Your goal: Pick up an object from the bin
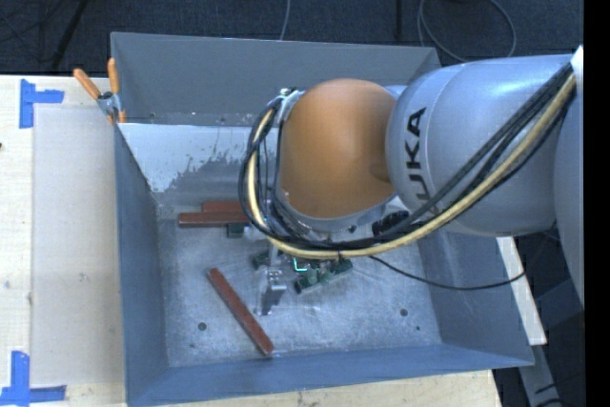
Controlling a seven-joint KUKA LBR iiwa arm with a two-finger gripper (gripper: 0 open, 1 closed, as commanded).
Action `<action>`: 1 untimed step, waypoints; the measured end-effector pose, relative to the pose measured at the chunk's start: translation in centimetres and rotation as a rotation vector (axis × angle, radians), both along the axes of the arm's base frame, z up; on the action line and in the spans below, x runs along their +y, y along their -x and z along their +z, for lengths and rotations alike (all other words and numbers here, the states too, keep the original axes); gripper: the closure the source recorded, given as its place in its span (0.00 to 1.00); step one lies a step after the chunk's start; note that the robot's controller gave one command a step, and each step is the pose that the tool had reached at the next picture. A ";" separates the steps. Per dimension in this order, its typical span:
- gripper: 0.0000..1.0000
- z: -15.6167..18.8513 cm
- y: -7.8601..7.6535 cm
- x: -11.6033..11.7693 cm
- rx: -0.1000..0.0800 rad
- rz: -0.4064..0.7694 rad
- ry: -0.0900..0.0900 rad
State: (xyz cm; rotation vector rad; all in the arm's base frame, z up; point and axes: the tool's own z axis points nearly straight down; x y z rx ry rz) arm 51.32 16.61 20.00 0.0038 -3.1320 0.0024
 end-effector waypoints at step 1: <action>0.00 0.4 -0.2 -0.1 -0.007 -0.003 -0.001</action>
Offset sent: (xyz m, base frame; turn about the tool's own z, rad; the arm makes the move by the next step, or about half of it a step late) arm 0.0424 -0.0321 -0.0359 -0.1068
